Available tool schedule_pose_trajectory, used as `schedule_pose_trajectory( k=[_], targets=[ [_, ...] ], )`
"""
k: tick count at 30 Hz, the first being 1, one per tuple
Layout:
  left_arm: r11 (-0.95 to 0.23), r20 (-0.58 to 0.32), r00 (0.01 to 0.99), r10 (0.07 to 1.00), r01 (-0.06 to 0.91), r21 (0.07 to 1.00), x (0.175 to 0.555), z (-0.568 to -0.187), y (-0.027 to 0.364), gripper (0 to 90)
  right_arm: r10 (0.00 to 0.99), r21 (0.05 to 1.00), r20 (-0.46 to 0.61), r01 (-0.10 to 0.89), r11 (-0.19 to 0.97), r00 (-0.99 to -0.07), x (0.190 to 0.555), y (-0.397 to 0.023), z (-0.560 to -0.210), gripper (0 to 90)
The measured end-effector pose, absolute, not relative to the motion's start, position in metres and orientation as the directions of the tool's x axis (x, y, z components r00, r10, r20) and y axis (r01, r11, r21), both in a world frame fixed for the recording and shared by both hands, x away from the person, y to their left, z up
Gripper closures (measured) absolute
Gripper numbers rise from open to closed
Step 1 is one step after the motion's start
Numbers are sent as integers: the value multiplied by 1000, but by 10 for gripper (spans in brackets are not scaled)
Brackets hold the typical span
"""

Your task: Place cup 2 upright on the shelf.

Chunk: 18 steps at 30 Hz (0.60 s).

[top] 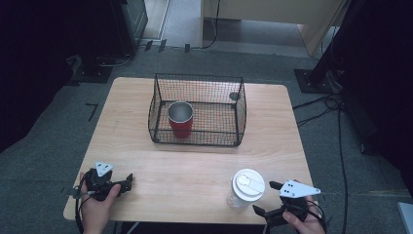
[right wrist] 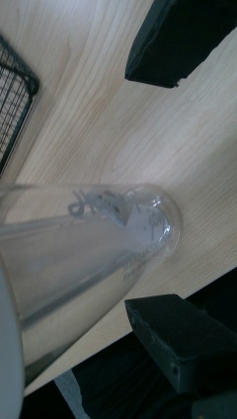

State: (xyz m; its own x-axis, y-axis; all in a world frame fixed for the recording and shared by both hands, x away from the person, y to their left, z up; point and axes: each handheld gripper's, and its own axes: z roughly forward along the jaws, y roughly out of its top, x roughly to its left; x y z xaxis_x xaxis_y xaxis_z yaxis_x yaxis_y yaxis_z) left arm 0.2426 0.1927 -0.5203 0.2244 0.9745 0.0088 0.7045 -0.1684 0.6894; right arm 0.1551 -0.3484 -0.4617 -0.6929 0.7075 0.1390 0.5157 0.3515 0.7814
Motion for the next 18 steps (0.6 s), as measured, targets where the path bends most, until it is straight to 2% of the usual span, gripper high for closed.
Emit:
schedule_pose_trajectory(
  k=[18],
  targets=[
    [-168, 9, 224, 975, 705, 689, 243, -520, 193, 0, 654, 821, 160, 467, 328, -740, 158, -327, -457, 5]
  ],
)
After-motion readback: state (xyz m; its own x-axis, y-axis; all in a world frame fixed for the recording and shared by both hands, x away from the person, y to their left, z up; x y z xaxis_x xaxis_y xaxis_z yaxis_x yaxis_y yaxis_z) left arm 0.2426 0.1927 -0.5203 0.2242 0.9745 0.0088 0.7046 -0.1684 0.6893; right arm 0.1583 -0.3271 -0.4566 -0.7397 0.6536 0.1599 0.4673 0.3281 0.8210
